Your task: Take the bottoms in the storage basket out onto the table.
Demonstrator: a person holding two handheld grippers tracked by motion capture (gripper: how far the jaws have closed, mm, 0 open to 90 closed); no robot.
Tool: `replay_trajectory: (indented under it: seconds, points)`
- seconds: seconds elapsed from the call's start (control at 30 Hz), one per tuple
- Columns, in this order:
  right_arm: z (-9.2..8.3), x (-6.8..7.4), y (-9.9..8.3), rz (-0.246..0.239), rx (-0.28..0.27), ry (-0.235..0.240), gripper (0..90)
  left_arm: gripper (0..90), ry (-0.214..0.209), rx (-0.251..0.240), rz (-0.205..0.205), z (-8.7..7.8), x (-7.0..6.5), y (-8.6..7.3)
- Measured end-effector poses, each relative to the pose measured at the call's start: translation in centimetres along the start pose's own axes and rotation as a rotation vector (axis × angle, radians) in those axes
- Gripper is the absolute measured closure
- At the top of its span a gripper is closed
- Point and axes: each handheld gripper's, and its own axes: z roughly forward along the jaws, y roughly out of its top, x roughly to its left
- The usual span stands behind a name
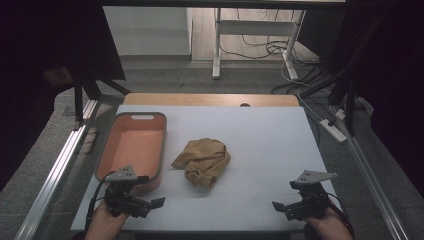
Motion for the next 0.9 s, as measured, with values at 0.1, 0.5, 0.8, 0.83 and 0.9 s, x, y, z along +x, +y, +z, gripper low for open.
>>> replay_trajectory:
  seconds: [0.1,0.5,0.8,0.83,0.9]
  points:
    - [0.0,0.0,0.0,0.002,0.000,0.000,4.3,0.3,0.005,0.001,-0.003,-0.2,0.0,-0.3]
    - [-0.1,-0.3,-0.1,0.035,-0.016,-0.003,1.4,0.3,0.024,-0.004,-0.022,-1.0,0.2,-1.2]
    - [-0.2,-0.3,-0.1,0.038,-0.019,-0.005,1.3,0.3,0.041,0.003,-0.035,-1.5,0.4,-1.9]
    - [-0.2,-0.3,-0.1,0.038,-0.020,-0.004,1.4,0.3,0.043,0.002,-0.038,-1.6,0.4,-2.0]
    - [-0.2,-0.3,-0.1,0.036,-0.020,-0.003,1.3,0.3,0.049,0.004,-0.042,-1.7,0.6,-2.2]
